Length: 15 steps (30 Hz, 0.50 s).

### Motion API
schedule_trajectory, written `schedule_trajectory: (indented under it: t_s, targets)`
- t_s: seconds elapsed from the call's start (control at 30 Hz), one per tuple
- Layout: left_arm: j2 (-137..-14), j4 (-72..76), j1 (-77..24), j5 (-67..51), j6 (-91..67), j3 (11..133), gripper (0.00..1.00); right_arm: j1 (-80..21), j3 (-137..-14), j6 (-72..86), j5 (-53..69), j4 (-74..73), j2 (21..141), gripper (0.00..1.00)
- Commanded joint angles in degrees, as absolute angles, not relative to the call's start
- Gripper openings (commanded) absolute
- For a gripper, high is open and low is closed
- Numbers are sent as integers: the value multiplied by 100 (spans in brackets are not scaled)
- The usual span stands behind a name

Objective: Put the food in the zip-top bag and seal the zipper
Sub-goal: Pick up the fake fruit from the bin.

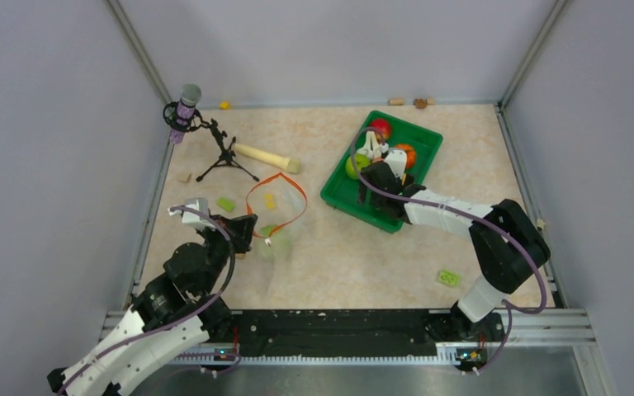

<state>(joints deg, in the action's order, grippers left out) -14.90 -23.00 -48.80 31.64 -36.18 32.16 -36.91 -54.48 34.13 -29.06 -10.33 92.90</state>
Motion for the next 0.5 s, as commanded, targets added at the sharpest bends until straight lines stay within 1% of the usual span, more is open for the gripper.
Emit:
schedule_trajectory:
  t_s: [0.0, 0.2, 0.4, 0.47]
  targets:
    - [-1664, -1685, -4878, 2530, -3266, 3243, 0, -3614, -5454, 3533, -3077, -652, 9361, 96]
    - [-2054, -1345, -4879, 1720, -3086, 3176, 0, -3573, -5422, 3590, -3115, -672, 9445, 94]
    - [-2368, -1087, -4880, 1340, -3118, 3096, 0, -3562, -5427, 3673, -3190, -820, 9531, 91]
    - [-2458, -1066, -4878, 1302, -3156, 3098, 0, -3561, -5438, 3729, -3251, -878, 9530, 88]
